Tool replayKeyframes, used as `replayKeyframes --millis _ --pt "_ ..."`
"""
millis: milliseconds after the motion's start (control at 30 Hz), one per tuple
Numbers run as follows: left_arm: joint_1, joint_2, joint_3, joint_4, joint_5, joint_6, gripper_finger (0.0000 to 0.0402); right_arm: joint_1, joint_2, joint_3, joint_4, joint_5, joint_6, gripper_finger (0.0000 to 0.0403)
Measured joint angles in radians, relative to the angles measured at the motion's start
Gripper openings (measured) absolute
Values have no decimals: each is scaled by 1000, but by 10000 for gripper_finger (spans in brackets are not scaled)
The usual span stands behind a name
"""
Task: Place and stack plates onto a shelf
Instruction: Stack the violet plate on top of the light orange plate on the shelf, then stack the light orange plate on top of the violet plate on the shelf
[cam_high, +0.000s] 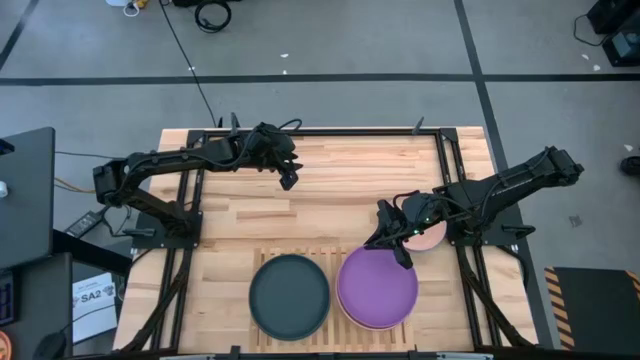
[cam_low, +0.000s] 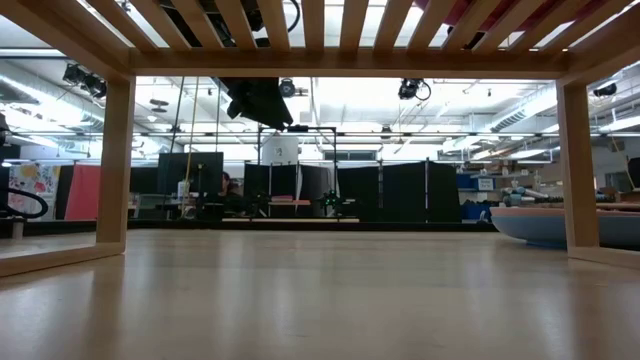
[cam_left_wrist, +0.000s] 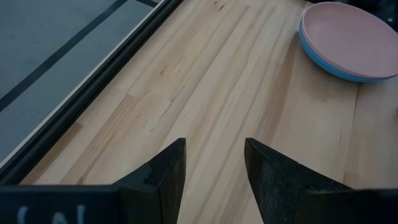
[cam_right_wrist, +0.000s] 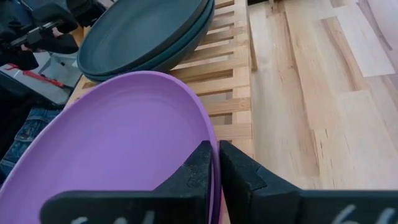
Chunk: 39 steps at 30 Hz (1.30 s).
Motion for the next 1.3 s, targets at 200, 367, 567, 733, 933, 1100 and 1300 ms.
replayKeyframes --millis 200,367,567,733,933,1100,1300 --pt "0 0 0 0 0 0 169 0 0 0 0 -1 0 38" --pt "0 0 0 0 0 0 169 0 0 0 -1 -2 -1 46" --pt "0 0 0 0 0 0 169 0 0 0 -1 -2 0 74" --pt "0 0 0 0 0 0 169 -1 0 0 -1 -2 0 108" --pt "0 0 0 0 0 0 169 -1 0 0 -1 -2 0 150" --pt "0 0 0 0 0 0 169 -1 0 0 -1 -2 0 182" --pt "0 0 0 0 0 0 169 -1 0 0 -2 -2 0 210"
